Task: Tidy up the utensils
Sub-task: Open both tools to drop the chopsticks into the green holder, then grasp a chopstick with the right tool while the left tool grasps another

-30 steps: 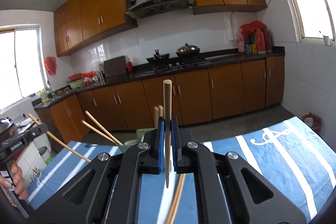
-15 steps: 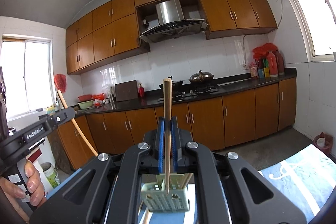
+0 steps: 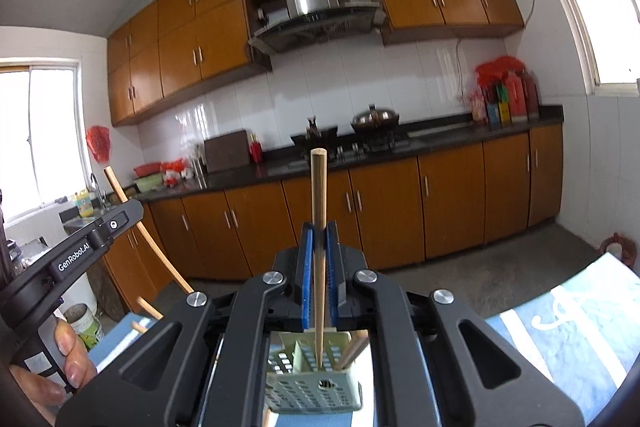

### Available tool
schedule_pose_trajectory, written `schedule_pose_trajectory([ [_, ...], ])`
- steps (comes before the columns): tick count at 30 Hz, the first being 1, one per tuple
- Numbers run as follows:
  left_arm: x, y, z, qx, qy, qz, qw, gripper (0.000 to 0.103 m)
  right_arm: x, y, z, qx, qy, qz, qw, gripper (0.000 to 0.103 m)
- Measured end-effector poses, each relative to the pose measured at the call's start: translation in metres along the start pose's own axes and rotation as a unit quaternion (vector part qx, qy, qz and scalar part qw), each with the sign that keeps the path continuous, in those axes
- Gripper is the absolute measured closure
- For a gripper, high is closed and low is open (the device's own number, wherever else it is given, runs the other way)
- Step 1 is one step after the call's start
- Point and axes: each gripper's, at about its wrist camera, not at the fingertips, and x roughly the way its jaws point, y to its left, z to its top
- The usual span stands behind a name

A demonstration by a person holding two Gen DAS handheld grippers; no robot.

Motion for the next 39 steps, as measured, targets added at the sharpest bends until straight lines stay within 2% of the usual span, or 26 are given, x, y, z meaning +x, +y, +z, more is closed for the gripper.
schedule_pose_trajectory([
  [5,0.012,0.006,-0.015,0.001,0.032,0.001,0.9995,0.095,0.002,-0.002,-0.008,0.004,0.023,0.000,1.000,0.095],
  [9,0.003,0.009,-0.013,0.000,0.034,0.003,0.9994,0.083,-0.005,-0.002,-0.007,0.007,0.026,-0.002,1.000,0.095],
  [10,0.000,0.010,-0.012,0.001,0.033,0.002,0.9995,0.081,-0.009,-0.002,-0.005,0.006,0.025,-0.004,1.000,0.091],
  [11,-0.004,0.010,-0.010,0.002,0.031,0.002,0.9995,0.080,-0.013,-0.003,-0.003,0.006,0.022,-0.006,1.000,0.083],
  [13,-0.017,0.012,-0.004,0.004,0.024,0.001,0.9997,0.080,-0.025,-0.004,0.000,0.002,0.013,-0.012,1.000,0.076],
  [17,-0.047,0.020,0.002,0.004,0.018,0.000,0.9998,0.074,-0.053,-0.010,0.002,-0.003,0.006,-0.022,1.000,0.076],
  [21,-0.090,0.040,-0.008,0.005,0.023,0.015,0.9996,0.059,-0.079,-0.023,-0.013,-0.007,0.021,-0.039,0.999,0.074],
  [25,-0.116,0.066,-0.037,0.011,0.051,0.055,0.9971,0.046,-0.085,-0.043,-0.047,-0.001,0.083,-0.069,0.994,0.070],
  [27,-0.122,0.083,-0.063,0.016,0.085,0.077,0.9932,0.042,-0.078,-0.055,-0.073,0.010,0.131,-0.082,0.988,0.070],
  [29,-0.121,0.097,-0.090,0.022,0.118,0.099,0.9878,0.040,-0.067,-0.065,-0.102,0.028,0.182,-0.086,0.979,0.070],
  [31,-0.114,0.112,-0.125,0.021,0.174,0.107,0.9786,0.040,-0.053,-0.068,-0.131,0.035,0.230,-0.085,0.969,0.071],
  [33,-0.109,0.123,-0.151,0.014,0.220,0.114,0.9688,0.040,-0.039,-0.067,-0.156,0.038,0.268,-0.078,0.959,0.079],
  [34,-0.107,0.128,-0.163,0.010,0.237,0.117,0.9644,0.040,-0.033,-0.065,-0.166,0.041,0.284,-0.073,0.955,0.083],
  [36,-0.108,0.135,-0.182,0.003,0.261,0.120,0.9579,0.040,-0.024,-0.062,-0.180,0.045,0.300,-0.071,0.950,0.084],
  [39,-0.111,0.141,-0.199,-0.009,0.275,0.121,0.9537,0.040,-0.010,-0.055,-0.190,0.048,0.312,-0.067,0.947,0.084],
])
